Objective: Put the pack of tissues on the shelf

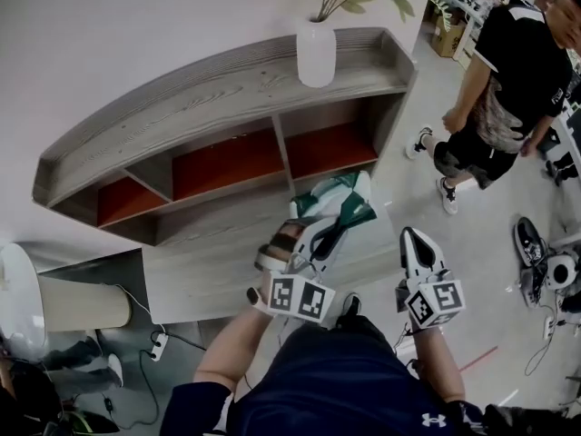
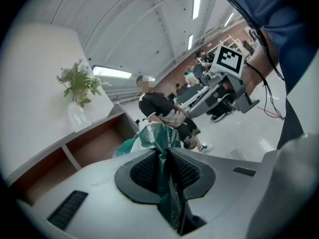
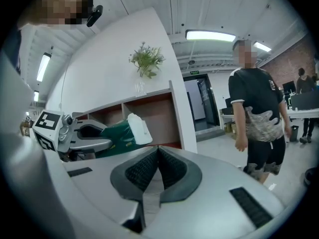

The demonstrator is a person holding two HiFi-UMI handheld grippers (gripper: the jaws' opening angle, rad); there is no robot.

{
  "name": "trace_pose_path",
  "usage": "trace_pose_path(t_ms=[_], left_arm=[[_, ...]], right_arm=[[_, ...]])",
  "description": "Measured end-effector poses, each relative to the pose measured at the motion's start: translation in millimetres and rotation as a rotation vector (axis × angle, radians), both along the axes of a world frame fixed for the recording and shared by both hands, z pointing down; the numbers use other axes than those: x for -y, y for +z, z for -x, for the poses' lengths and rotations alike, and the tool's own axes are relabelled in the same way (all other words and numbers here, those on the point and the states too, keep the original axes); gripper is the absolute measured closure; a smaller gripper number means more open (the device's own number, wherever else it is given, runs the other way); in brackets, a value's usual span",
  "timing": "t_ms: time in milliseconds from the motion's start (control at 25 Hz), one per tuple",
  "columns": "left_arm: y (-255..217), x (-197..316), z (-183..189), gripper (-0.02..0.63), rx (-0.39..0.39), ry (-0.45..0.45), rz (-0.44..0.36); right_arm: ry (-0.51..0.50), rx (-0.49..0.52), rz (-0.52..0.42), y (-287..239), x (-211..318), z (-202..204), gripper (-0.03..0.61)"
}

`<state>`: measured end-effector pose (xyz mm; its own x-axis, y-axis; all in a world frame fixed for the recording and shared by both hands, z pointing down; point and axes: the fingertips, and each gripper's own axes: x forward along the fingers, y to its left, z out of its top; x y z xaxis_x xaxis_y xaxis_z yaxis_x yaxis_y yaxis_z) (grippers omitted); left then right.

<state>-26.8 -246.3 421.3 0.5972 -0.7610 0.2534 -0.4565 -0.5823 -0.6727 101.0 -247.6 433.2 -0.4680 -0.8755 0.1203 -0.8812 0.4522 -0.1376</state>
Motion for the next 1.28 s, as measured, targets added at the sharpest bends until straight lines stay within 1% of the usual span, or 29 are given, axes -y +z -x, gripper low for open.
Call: trace_pose_path(t_ms=[240, 600, 840, 1080, 1280], left_arm=[[2.8, 37.7, -15.3, 0.543, 0.092, -0.036, -0.053], [16.8, 94.4, -23.3, 0.543, 0.248, -0.105, -0.118], [29.4, 129.2, -22.5, 0.543, 0.306, -0.15, -0.114], [44.2, 158.5, -19.9, 0.543, 0.369, -0.168, -0.119], [56.3, 174.4, -17.3, 0.543, 0.391, -0.188, -0.097]], right_arm=[[-0.024, 0.008, 0.004, 2.6, 18.8, -12.3, 0.568], [-0.053, 0.036, 0.03, 15.5, 39.4, -21.7, 0.568], [-0.068, 0.033, 0.037, 18.7, 49.7, -24.6, 0.568], [-0.069, 0.038, 0.042, 20.5, 59.5, -26.6, 0.568], [-0.061, 0.045, 0.058, 24.2, 64.0, -28.7, 0.568]])
